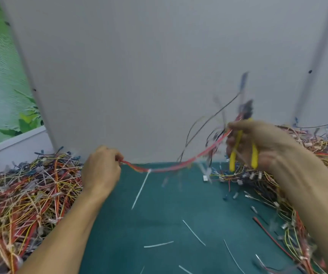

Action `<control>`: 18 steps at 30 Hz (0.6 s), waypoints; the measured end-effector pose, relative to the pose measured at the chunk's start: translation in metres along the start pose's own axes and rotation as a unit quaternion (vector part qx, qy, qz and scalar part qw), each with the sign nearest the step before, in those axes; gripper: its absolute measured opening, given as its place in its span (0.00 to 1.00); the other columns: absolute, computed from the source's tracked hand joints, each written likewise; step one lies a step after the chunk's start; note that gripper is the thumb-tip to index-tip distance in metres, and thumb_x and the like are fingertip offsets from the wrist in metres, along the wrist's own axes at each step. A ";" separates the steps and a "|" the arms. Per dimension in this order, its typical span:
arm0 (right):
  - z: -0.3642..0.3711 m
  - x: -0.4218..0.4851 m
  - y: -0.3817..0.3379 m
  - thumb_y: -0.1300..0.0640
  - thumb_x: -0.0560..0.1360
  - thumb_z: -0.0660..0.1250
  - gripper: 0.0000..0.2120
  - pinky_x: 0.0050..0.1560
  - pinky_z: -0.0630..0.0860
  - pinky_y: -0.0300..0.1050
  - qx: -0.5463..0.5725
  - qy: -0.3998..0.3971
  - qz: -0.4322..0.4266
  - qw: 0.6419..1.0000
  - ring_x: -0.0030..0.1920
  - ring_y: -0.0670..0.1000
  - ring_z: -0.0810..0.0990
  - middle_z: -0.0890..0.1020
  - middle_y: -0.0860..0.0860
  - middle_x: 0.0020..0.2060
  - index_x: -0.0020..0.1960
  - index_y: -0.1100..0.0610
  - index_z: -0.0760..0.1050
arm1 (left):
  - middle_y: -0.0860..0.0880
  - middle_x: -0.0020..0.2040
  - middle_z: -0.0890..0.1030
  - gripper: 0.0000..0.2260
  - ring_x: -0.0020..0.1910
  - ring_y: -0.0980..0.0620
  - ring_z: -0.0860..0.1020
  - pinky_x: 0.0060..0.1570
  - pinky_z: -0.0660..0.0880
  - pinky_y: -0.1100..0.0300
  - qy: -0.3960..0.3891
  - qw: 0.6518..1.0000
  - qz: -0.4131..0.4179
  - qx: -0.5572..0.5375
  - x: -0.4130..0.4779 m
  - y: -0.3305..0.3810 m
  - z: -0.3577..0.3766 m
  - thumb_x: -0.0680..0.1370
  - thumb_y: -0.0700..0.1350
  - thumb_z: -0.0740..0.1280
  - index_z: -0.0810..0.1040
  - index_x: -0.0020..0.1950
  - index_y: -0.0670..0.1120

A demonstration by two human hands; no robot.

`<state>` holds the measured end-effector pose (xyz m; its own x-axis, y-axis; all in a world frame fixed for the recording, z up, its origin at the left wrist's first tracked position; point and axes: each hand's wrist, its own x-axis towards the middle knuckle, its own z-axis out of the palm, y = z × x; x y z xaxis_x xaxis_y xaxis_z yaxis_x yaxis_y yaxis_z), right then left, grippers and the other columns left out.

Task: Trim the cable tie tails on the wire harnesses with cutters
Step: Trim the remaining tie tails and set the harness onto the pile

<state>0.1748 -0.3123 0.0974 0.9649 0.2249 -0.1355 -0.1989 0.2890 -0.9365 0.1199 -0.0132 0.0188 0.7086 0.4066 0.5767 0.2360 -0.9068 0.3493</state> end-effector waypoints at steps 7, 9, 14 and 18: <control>-0.009 0.005 0.042 0.63 0.77 0.67 0.05 0.40 0.74 0.48 -0.142 0.020 -0.069 0.987 0.30 0.50 0.74 0.77 0.52 0.28 0.43 0.61 0.79 | 0.42 0.47 0.81 0.08 0.48 0.40 0.78 0.51 0.73 0.51 0.014 1.000 0.023 -0.014 -0.012 -0.012 0.008 0.73 0.34 0.68 0.85 0.48 0.42; -0.012 0.008 0.049 0.65 0.76 0.66 0.03 0.41 0.75 0.48 -0.089 0.042 -0.140 0.985 0.32 0.51 0.76 0.79 0.53 0.30 0.45 0.62 0.79 | 0.42 0.46 0.81 0.08 0.47 0.41 0.79 0.51 0.72 0.52 0.041 0.998 0.032 -0.040 -0.015 -0.013 0.011 0.72 0.32 0.68 0.84 0.47 0.40; -0.029 0.016 0.061 0.66 0.78 0.64 0.05 0.38 0.77 0.45 -0.040 0.039 -0.168 0.984 0.33 0.51 0.77 0.79 0.55 0.33 0.44 0.60 0.76 | 0.43 0.48 0.80 0.09 0.49 0.44 0.79 0.55 0.73 0.53 0.031 0.996 0.047 -0.068 -0.029 -0.019 0.033 0.70 0.30 0.69 0.83 0.48 0.39; -0.039 0.026 0.103 0.67 0.75 0.68 0.03 0.34 0.70 0.42 -0.290 0.069 -0.057 0.953 0.31 0.53 0.76 0.79 0.58 0.32 0.44 0.66 0.78 | 0.46 0.52 0.80 0.09 0.53 0.46 0.78 0.58 0.70 0.56 -0.096 0.994 0.044 -0.026 -0.046 -0.023 0.055 0.73 0.36 0.71 0.83 0.52 0.42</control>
<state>0.1857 -0.3130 -0.0154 0.9959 0.0863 -0.0262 -0.0021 -0.2683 -0.9633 0.1183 -0.0171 -0.0563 0.8403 0.2927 0.4563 0.1366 -0.9289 0.3442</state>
